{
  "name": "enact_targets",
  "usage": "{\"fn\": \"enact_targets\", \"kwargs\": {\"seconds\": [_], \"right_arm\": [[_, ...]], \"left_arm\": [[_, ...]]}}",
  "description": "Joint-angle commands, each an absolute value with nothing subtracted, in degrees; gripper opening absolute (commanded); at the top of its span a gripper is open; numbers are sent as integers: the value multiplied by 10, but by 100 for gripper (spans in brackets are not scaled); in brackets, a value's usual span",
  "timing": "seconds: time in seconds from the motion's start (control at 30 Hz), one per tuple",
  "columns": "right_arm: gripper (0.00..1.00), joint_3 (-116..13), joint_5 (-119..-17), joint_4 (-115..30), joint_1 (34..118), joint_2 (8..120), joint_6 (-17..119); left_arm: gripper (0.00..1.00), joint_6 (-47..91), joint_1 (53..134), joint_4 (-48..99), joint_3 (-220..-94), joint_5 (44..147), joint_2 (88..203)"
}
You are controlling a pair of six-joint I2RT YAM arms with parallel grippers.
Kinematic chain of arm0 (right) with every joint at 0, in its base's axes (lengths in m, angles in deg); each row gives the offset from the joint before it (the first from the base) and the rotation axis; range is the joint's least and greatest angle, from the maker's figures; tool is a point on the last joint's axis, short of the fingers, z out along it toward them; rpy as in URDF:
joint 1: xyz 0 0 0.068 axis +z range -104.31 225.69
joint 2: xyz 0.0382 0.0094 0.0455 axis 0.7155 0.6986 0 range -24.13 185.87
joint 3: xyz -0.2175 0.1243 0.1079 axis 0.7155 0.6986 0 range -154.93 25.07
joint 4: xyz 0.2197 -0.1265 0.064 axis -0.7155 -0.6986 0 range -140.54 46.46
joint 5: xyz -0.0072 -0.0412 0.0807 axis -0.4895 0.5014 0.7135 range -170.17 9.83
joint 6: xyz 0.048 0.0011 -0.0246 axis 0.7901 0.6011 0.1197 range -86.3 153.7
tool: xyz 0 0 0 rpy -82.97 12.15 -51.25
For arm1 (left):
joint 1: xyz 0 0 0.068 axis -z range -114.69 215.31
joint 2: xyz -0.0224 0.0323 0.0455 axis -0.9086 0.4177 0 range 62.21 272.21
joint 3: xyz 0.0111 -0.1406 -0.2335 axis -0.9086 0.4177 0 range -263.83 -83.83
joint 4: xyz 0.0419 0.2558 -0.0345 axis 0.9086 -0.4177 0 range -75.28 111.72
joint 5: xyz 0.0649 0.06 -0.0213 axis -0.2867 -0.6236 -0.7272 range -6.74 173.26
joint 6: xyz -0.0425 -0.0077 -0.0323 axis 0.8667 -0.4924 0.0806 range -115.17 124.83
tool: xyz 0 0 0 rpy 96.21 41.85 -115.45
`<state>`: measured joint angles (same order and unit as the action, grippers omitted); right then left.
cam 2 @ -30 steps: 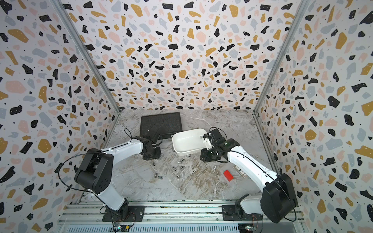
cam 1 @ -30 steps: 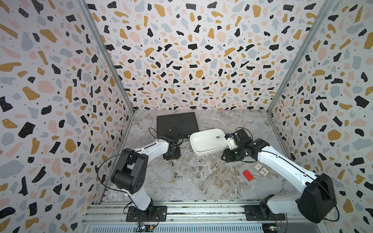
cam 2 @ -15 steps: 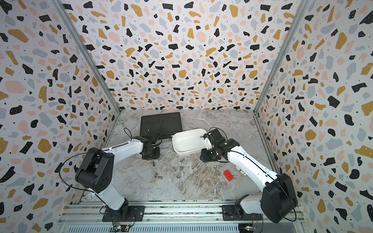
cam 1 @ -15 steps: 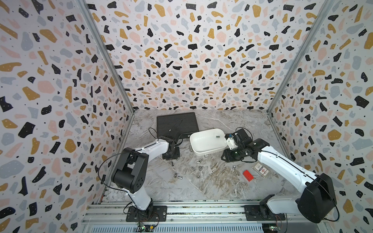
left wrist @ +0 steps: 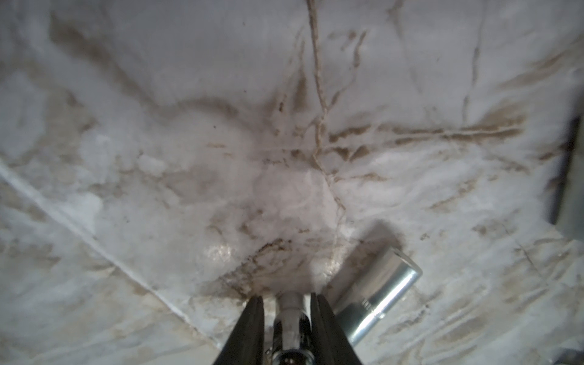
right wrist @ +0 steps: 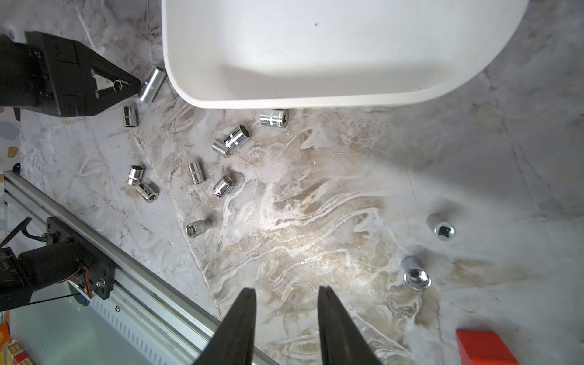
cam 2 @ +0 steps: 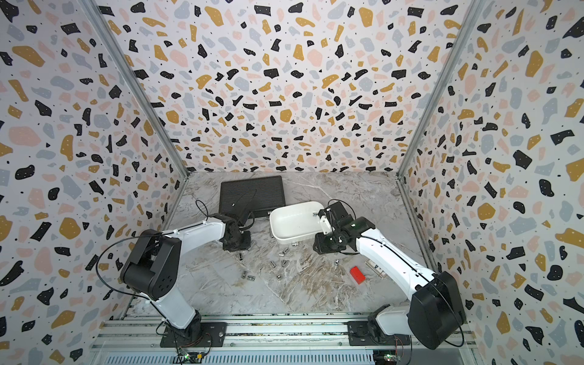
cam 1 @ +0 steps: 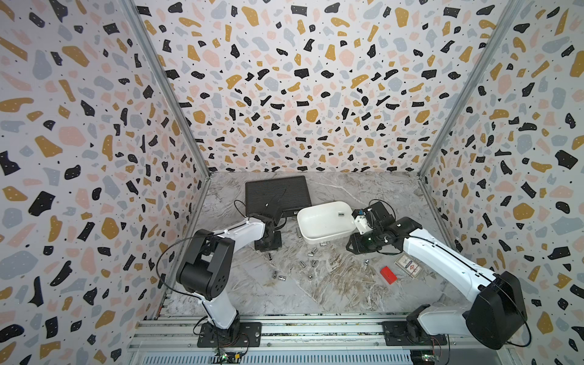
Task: Put the socket on the desktop into the storage box
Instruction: Pick up the socket head at the center of the board.
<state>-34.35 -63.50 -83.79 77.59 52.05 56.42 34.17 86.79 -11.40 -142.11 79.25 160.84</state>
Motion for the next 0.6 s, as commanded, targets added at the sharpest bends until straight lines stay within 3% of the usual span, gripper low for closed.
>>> {"fn": "enact_targets", "kwargs": {"seconds": [0.0, 0.3, 0.57], "right_arm": [[38, -354, -642, -841, 779, 516, 567], [38, -350, -642, -839, 779, 516, 569], [38, -350, -640, -838, 779, 514, 571]], "left_arm": [[27, 340, 864, -114, -1431, 786, 1614], [9, 337, 864, -114, -1432, 781, 1607], [5, 331, 864, -124, -1439, 780, 1588]]}}
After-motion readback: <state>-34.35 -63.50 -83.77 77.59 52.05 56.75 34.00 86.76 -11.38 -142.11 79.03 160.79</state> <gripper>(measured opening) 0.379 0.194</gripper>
